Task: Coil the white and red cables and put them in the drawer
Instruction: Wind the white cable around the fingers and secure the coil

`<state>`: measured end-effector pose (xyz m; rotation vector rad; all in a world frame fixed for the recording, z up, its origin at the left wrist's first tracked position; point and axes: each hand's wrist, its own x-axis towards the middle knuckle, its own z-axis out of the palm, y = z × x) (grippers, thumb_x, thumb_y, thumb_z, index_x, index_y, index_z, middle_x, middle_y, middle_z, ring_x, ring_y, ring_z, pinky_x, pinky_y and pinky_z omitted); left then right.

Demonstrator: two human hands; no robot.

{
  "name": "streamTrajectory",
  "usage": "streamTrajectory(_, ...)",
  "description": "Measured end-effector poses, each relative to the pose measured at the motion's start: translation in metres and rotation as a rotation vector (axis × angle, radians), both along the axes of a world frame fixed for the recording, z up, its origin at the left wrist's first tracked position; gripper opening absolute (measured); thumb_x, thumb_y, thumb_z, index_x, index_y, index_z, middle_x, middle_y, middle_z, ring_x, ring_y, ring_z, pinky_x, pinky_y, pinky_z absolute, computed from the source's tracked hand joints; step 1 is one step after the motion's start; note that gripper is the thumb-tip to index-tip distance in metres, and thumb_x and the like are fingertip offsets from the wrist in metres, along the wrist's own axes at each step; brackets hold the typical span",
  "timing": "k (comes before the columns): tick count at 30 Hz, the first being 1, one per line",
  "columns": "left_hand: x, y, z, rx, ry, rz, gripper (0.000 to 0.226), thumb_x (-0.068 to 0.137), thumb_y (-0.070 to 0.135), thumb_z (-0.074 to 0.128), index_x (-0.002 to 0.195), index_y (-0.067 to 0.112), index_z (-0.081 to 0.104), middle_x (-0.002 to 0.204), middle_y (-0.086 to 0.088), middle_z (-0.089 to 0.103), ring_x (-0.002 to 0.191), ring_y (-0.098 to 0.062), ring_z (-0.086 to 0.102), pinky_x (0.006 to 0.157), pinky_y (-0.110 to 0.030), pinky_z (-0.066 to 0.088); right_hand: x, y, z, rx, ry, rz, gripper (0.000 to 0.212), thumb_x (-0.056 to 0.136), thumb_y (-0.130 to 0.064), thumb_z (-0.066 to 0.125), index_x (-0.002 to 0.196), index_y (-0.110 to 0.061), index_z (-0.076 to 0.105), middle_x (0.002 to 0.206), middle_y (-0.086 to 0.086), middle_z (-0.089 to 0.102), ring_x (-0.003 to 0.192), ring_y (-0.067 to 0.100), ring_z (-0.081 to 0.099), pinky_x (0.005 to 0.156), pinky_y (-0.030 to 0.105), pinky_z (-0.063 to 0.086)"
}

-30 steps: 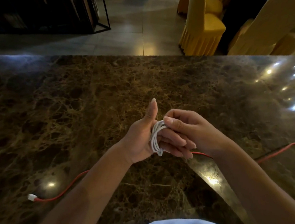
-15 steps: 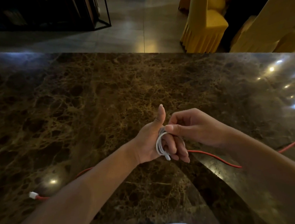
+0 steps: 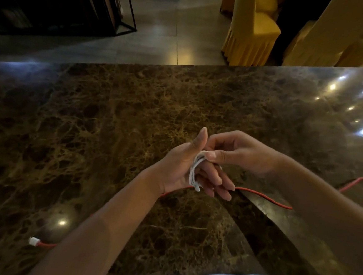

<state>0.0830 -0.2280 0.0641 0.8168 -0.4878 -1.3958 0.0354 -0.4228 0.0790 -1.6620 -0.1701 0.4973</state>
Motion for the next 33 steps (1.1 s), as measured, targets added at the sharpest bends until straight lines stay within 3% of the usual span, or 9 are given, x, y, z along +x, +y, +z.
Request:
streamTrajectory(3,-0.001,0.001,-0.003,-0.034,0.016,0.024,0.080,0.085,0.076,0.054,0.067,0.002,0.079,0.085,-0.017,0.080,0.075,-0.028,0.080,0.057,-0.023,0.062,-0.007,0.009,-0.001,0.030,0.004,-0.024,0.037,0.099,-0.018,0.066,0.101,0.019,0.060,0.079,0.014,0.072,0.068,0.009,0.071,0.070,0.025,0.054)
streamTrajectory(6,-0.006,-0.003,-0.011,-0.079,-0.051,0.150,0.082,0.084,0.075,0.056,0.049,0.002,0.069,0.067,-0.011,0.077,0.060,-0.021,0.077,0.050,-0.022,0.059,-0.005,0.016,0.010,-0.009,-0.038,-0.068,0.049,0.097,-0.030,0.070,0.097,0.017,0.057,0.083,0.040,0.065,0.062,0.030,0.069,0.061,0.047,0.053)
streamTrajectory(9,-0.009,-0.011,-0.021,-0.073,-0.040,0.221,0.101,0.084,0.081,0.046,0.038,-0.009,0.048,0.054,-0.008,0.072,0.047,-0.017,0.072,0.044,-0.020,0.055,-0.007,0.020,0.014,-0.170,-0.120,-0.111,0.048,0.091,-0.043,0.073,0.087,0.003,0.061,0.081,0.029,0.070,0.068,0.046,0.066,0.063,0.060,0.052)
streamTrajectory(12,-0.011,-0.015,-0.030,-0.004,0.056,0.295,0.100,0.089,0.076,0.017,0.036,0.002,0.058,0.046,-0.011,0.066,0.039,-0.020,0.067,0.040,-0.020,0.053,-0.011,0.023,0.014,-0.333,-0.179,-0.136,0.038,0.094,-0.039,0.076,0.080,-0.005,0.062,0.070,0.007,0.065,0.062,0.018,0.059,0.060,0.045,0.048)
streamTrajectory(14,-0.013,-0.015,-0.035,0.029,0.062,0.337,0.101,0.091,0.072,0.013,0.037,-0.001,0.057,0.042,-0.012,0.062,0.035,-0.021,0.064,0.036,-0.020,0.050,-0.013,0.025,0.010,-0.381,-0.201,-0.163,0.036,0.094,-0.037,0.077,0.078,-0.008,0.063,0.070,0.010,0.065,0.062,0.018,0.058,0.061,0.048,0.050)
streamTrajectory(19,-0.013,-0.023,-0.040,-0.040,0.044,0.408,0.093,0.097,0.061,0.045,0.046,-0.017,0.043,0.042,-0.012,0.061,0.033,-0.020,0.062,0.033,-0.020,0.047,-0.016,0.028,0.004,-0.164,-0.159,-0.217,0.036,0.095,-0.031,0.073,0.088,0.002,0.059,0.075,0.027,0.070,0.062,0.045,0.068,0.063,0.068,0.054)
streamTrajectory(24,-0.023,-0.024,-0.040,-0.016,0.050,0.425,0.095,0.102,0.052,0.041,0.075,-0.039,0.039,0.041,-0.010,0.060,0.031,-0.018,0.060,0.033,-0.018,0.046,-0.030,0.028,0.004,0.016,-0.115,-0.208,0.022,0.102,-0.010,0.065,0.097,0.009,0.054,0.072,0.034,0.068,0.053,0.038,0.068,0.055,0.054,0.056)
streamTrajectory(30,-0.032,-0.028,-0.040,0.124,-0.004,0.630,0.081,0.099,0.054,0.043,0.071,-0.022,0.050,0.042,-0.011,0.059,0.034,-0.020,0.061,0.038,-0.021,0.050,-0.028,0.024,-0.007,-0.061,-0.121,-0.287,0.027,0.100,-0.019,0.069,0.097,0.004,0.054,0.071,0.028,0.067,0.055,0.042,0.067,0.054,0.046,0.055)
streamTrajectory(33,-0.031,-0.022,-0.046,0.110,0.046,0.528,0.097,0.102,0.066,0.024,0.062,-0.017,0.055,0.042,-0.011,0.059,0.036,-0.020,0.061,0.041,-0.024,0.048,-0.029,0.027,-0.010,-0.018,-0.071,-0.245,0.028,0.102,-0.019,0.067,0.093,0.004,0.053,0.072,0.028,0.070,0.056,0.038,0.069,0.056,0.043,0.055)
